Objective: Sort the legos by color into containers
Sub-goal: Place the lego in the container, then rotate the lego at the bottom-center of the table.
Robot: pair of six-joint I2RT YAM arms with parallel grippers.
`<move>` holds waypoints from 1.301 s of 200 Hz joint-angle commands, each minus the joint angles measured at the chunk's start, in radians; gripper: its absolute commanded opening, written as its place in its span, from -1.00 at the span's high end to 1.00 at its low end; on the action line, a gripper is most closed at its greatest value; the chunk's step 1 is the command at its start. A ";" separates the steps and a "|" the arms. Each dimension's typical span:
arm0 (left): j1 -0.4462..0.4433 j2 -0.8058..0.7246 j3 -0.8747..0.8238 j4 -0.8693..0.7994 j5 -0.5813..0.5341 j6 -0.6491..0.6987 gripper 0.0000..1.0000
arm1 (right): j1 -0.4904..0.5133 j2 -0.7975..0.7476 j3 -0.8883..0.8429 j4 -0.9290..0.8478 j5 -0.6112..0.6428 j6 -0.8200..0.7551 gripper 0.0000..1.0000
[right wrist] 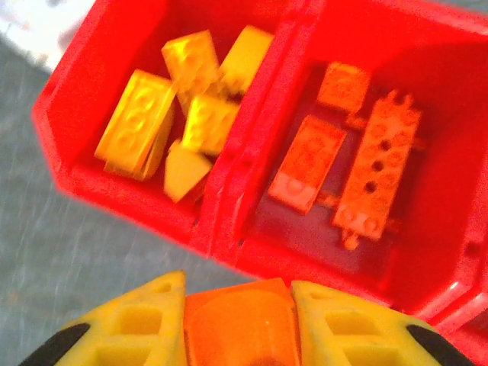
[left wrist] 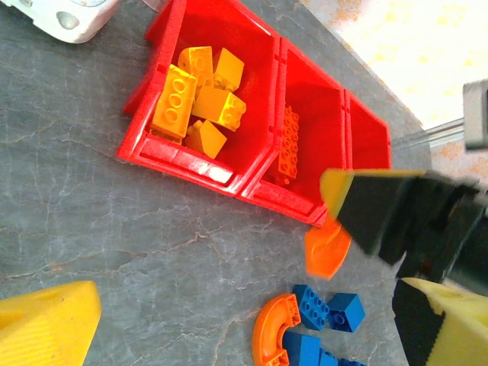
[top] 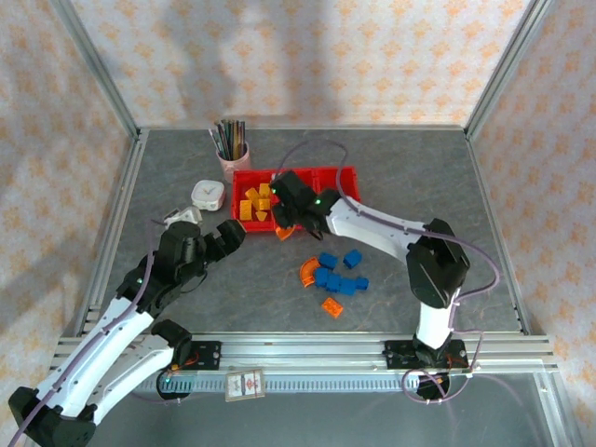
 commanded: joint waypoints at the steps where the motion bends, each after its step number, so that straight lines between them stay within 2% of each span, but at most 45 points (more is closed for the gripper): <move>1: 0.006 0.028 0.031 0.071 0.016 0.027 -0.99 | -0.052 0.082 0.089 -0.021 0.062 0.043 0.36; 36: 0.007 0.092 0.050 0.108 0.014 0.040 -0.99 | -0.114 0.235 0.266 -0.059 0.164 0.054 0.36; 59: 0.008 0.121 0.055 0.125 0.013 0.047 -0.99 | -0.141 0.306 0.347 -0.070 0.173 0.056 0.30; 79: 0.006 0.136 0.062 0.135 0.027 0.060 -0.99 | -0.145 0.327 0.399 -0.085 0.178 0.042 0.02; 104: 0.007 0.141 0.071 0.118 0.012 0.075 -0.99 | -0.139 0.297 0.399 -0.097 0.167 0.035 -0.09; 137: 0.006 0.115 0.061 0.095 0.002 0.084 -0.99 | -0.105 0.164 0.277 -0.102 0.179 0.051 -0.10; 162: 0.006 0.080 0.038 0.075 0.010 0.092 -0.98 | -0.060 0.033 0.105 -0.104 0.182 0.096 -0.11; 204: 0.002 0.021 -0.012 0.044 0.036 0.097 -0.98 | 0.033 -0.138 -0.145 -0.128 0.194 0.251 -0.14; 260: -0.052 -0.039 -0.083 0.004 0.036 0.072 -0.98 | 0.209 -0.186 -0.302 -0.158 0.225 0.504 -0.10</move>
